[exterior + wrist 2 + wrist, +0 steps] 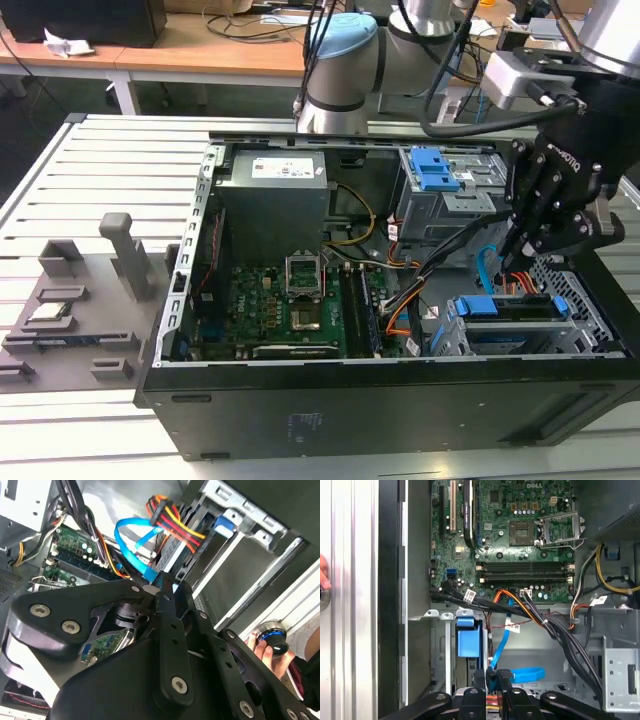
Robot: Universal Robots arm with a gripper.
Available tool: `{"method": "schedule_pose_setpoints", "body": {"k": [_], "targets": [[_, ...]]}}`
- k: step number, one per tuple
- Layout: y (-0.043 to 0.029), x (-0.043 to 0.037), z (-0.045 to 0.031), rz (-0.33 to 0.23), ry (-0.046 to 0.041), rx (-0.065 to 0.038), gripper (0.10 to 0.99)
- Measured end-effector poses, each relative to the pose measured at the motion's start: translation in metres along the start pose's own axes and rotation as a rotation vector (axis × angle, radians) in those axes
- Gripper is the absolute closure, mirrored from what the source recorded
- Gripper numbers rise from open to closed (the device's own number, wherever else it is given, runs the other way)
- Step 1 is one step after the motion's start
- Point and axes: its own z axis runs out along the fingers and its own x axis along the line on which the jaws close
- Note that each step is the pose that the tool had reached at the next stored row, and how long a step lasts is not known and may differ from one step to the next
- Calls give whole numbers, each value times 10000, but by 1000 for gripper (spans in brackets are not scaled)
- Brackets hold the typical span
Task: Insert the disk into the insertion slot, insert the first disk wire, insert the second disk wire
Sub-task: 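Insert the second disk wire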
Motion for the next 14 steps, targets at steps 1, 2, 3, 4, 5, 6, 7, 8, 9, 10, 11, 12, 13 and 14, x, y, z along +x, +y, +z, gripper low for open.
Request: {"method": "schedule_pose_setpoints", "body": {"k": [1,2,3,4,5,6,7,8,9,10,11,12,13,14], "targets": [[18,0,12,2,12,0,847],[29,-1,19,3,24,1,847],[30,-1,21,2,31,1,847],[30,-1,21,2,33,0,847],[30,-1,22,3,34,1,847],[30,-1,23,2,33,1,847],[30,-1,25,2,32,1,859],[30,-1,26,3,33,1,925],[30,-2,26,3,33,1,925],[30,-2,27,2,34,1,925],[30,-1,28,2,33,1,925],[30,2,30,3,31,1,925],[30,18,31,3,31,1,925],[30,41,31,4,34,1,925]]}}
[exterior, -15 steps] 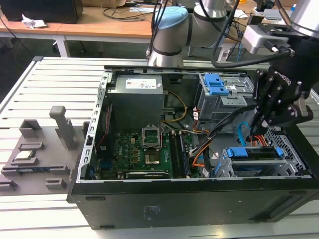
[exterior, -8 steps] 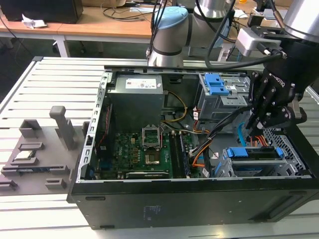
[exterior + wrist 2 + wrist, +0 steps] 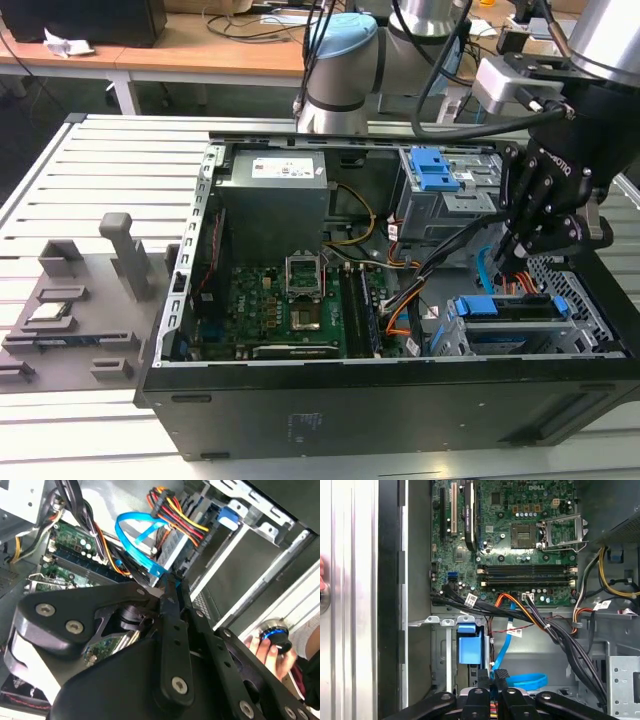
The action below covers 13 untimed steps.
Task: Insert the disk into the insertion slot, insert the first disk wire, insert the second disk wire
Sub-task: 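Insert the second disk wire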
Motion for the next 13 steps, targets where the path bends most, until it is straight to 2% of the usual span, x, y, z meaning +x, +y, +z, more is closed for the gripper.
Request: {"method": "schedule_pose_setpoints", "body": {"k": [2,4,5,7,13], "targets": [[-4,108,39,-2,-29,-1,925],[-7,155,63,-6,-110,-2,925],[-11,184,85,-11,-192,-3,925],[-21,186,114,-13,-235,-5,925],[-98,167,183,-13,-238,-8,925]]}}
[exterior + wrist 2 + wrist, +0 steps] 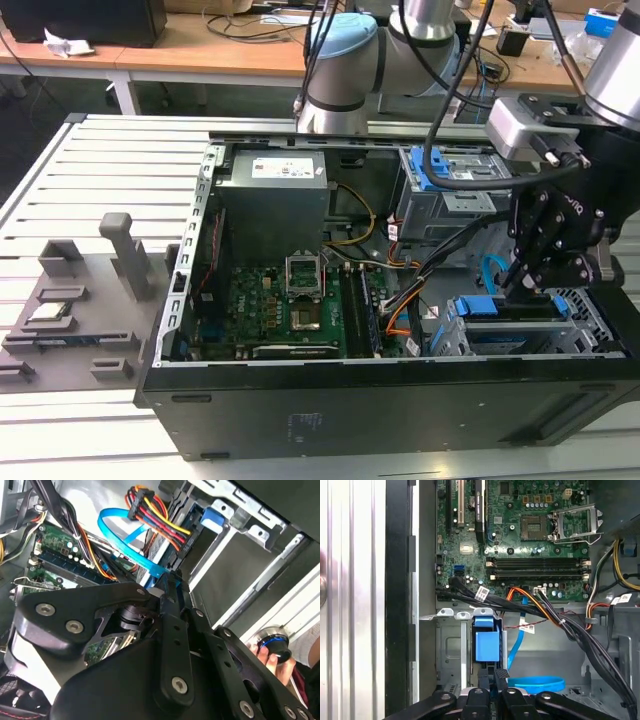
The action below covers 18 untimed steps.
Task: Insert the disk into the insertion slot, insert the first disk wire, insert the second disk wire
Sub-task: 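Insert the second disk wire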
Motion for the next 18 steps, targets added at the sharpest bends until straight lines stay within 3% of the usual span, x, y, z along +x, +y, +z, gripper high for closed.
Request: {"method": "schedule_pose_setpoints", "body": {"k": [9,18], "targets": [[-63,-44,54,1,-1,-1,925],[-69,-47,106,0,0,-1,925]]}}
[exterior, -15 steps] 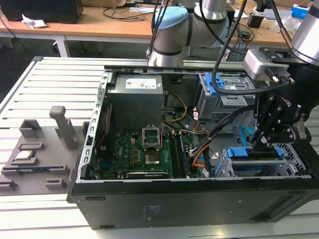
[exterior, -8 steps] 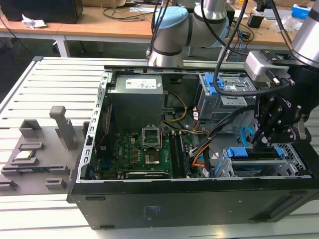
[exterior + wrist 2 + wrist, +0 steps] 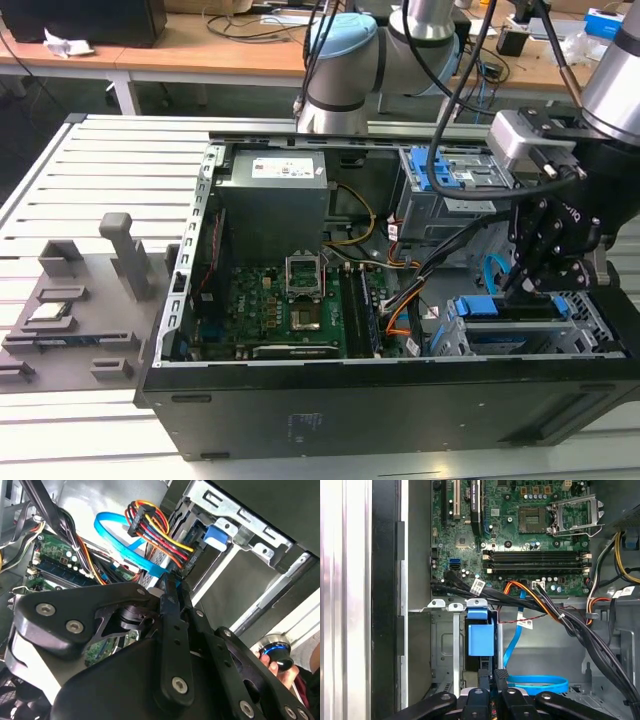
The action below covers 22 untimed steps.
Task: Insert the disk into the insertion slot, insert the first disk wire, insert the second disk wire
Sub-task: 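Insert the second disk wire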
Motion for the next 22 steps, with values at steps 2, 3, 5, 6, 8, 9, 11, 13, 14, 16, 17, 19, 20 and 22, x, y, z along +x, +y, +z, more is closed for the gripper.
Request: {"method": "schedule_pose_setpoints", "body": {"k": [2,3,5,6,8,9,11,13,14,16,17,19,20,22], "targets": [[0,-1,3,0,1,0,925],[0,-1,8,0,-1,1,925],[-1,-1,18,0,8,0,925],[-1,-1,18,1,12,0,925],[-1,-1,19,1,19,1,914],[-1,-1,19,1,24,1,851],[0,-1,3,2,28,1,851],[4,4,-82,2,27,1,851],[8,5,-163,2,26,1,851],[12,-3,-242,2,28,1,851],[15,-14,-300,2,27,1,851],[19,-27,-380,2,26,0,933],[20,-32,-406,2,26,1,980],[22,-36,-454,2,27,1,980]]}}
